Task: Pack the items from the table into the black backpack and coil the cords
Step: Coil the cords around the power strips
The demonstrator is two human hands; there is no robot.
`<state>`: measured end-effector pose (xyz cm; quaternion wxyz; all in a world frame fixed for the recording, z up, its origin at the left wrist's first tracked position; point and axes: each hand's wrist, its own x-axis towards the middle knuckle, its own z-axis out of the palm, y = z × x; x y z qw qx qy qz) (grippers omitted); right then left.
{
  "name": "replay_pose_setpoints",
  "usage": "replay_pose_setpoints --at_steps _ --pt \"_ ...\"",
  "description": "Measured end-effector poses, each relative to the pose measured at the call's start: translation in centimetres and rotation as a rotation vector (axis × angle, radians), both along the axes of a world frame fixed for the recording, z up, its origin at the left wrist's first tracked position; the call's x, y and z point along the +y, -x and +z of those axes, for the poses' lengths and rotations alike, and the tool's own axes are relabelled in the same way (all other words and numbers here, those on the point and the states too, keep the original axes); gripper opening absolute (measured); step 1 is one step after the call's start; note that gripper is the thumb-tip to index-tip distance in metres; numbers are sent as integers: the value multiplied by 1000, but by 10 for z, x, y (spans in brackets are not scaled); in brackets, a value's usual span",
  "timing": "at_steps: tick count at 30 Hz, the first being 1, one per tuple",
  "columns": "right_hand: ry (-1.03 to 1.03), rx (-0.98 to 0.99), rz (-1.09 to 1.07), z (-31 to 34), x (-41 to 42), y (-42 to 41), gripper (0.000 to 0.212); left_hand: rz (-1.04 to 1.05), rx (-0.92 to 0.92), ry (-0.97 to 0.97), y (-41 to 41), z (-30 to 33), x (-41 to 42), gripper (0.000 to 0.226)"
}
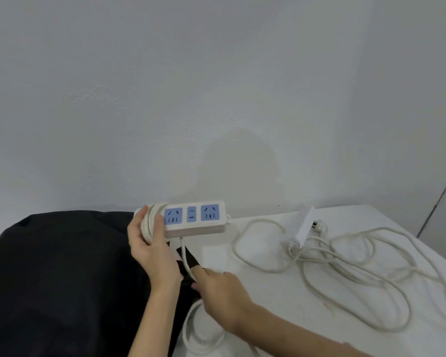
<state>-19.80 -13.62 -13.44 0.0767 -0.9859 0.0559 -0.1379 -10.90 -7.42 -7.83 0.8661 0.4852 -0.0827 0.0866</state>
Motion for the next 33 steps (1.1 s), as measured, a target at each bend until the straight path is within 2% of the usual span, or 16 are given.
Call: replay_pose_setpoints --at_steps 2,3,5,8,12,15,18,20,22,24,28,30,33 --pt "12 -170 83 11 -1 3 6 115 -119 -134 -2 -9 -2 25" --pt "4 -221 93 14 -3 3 9 170 -219 -210 -3 -14 -3 26" --pt "171 -315 88 15 -18 0 18 219 -442 -354 -7 -23 -6 30" --pt "298 -406 108 33 -38 2 25 201 -627 -503 -12 -31 -8 26" --pt "402 -512 117 52 -65 5 19 32 -671 -570 -10 -27 -7 29" --pt "397 -534 98 60 -80 9 18 -122 -652 -582 -5 -19 -3 33" --pt "319 -548 97 63 -85 12 11 -225 -685 -644 -4 -11 1 53" --pt "231 -505 114 67 -87 14 19 -252 -692 -694 -2 -9 0 68" --pt "78 -426 102 71 -84 17 31 -200 -682 -711 0 -11 -3 75" --pt "-180 -330 54 73 -78 20 33 -134 -649 -691 -1 -15 -4 74" --pt "-928 -184 -50 72 -66 27 11 -64 -582 -655 -8 -19 1 66" --pt "-1265 -65 -34 73 -67 33 12 -32 -580 -643 -12 -21 3 63" --pt "-1703 200 142 72 -70 38 21 -54 -569 -654 -11 -22 0 61"
